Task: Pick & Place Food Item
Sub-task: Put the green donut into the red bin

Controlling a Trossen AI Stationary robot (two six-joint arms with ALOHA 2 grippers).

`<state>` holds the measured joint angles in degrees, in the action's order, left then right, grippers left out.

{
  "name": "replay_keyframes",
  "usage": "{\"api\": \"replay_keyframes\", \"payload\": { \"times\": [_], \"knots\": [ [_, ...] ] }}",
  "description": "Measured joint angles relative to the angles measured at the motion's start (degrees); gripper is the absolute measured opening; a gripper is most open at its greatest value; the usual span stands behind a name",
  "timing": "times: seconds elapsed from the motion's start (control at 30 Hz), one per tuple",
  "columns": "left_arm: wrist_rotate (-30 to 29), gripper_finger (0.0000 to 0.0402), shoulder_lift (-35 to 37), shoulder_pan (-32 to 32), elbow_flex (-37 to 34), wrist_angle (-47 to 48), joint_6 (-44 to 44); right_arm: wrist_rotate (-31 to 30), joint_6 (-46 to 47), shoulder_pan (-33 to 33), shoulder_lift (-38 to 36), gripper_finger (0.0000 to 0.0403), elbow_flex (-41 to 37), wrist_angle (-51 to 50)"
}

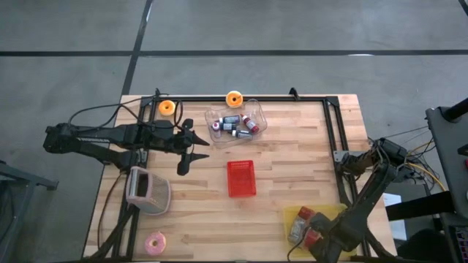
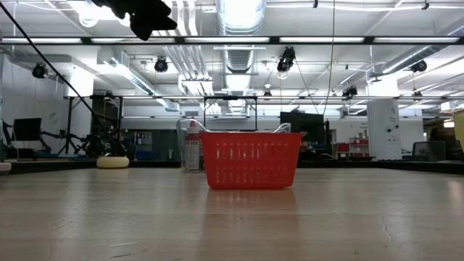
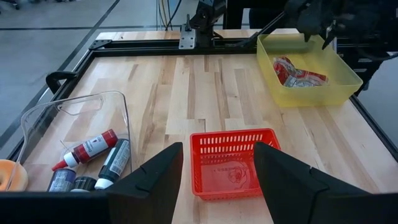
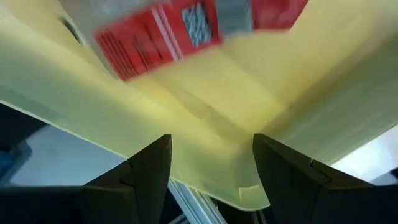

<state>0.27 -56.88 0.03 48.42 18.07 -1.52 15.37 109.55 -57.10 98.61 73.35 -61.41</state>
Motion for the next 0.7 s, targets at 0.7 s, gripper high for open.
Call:
{"api": "replay_keyframes", "payload": {
  "times": [0.7],
  "knots": [
    [0.20, 0.0202, 0.00, -0.04, 0.00, 0.02, 0.00, -60.39, -15.71, 0.02, -0.02, 0.0219, 12.52, -5.06]
  ]
}}
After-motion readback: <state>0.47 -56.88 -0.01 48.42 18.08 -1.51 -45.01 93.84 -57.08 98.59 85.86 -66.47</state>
